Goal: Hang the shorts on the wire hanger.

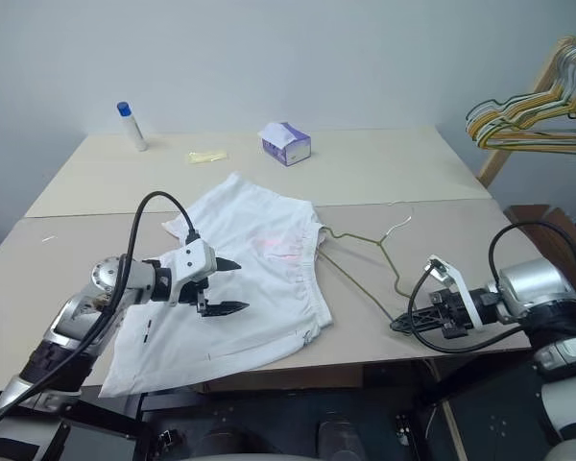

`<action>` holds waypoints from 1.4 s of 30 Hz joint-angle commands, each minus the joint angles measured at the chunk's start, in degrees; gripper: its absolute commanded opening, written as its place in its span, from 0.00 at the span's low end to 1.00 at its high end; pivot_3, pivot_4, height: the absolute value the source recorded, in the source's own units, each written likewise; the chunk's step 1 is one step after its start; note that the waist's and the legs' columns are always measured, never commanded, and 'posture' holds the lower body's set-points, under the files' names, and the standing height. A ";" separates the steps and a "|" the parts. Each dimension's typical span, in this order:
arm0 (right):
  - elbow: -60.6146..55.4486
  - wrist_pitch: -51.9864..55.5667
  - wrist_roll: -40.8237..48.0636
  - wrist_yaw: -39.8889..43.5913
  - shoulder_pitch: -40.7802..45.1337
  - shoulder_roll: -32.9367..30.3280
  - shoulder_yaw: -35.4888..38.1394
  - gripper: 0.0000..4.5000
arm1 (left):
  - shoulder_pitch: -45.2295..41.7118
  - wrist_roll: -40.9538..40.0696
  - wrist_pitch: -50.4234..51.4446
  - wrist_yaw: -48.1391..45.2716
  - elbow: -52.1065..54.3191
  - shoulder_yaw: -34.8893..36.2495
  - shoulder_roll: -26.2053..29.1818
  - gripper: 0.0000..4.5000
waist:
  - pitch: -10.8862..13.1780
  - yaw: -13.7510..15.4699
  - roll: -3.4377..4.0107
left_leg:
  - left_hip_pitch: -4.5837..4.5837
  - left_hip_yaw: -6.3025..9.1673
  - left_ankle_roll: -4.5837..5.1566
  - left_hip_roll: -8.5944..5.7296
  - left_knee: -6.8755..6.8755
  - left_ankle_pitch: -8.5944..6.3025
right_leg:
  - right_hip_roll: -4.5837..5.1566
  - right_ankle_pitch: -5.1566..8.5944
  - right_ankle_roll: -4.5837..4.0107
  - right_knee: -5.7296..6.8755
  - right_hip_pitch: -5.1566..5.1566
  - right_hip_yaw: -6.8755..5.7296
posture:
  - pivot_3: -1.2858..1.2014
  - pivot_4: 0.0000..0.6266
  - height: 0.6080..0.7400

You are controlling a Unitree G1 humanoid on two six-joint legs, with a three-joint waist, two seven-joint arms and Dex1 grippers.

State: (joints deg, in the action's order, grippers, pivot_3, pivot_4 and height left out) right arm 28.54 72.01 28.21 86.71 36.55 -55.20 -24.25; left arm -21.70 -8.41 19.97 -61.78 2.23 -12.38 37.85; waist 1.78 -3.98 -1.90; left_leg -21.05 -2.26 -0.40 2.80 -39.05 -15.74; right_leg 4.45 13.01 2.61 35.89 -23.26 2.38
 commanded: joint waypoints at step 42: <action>-14.13 -52.15 -18.42 -28.75 -3.31 19.98 18.57 0.00 | -9.04 -7.89 -2.70 -2.44 -3.78 11.73 3.39 0.99 | 0.04 -0.56 0.17 | -0.06 0.02 -0.01 0.00 -0.03 0.00 | -0.01 -0.01 0.02 0.13 -0.11 0.00 | 0.49 0.00 1.00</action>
State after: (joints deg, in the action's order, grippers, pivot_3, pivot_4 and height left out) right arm 17.12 24.19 11.43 57.37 31.10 -33.94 -5.52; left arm -27.80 -13.58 18.53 -62.94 -1.57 -4.74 39.92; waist 1.82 -4.54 -1.73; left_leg -21.10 -2.24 -0.40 2.80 -39.07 -15.74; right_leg 4.44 13.00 2.63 36.00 -23.37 2.39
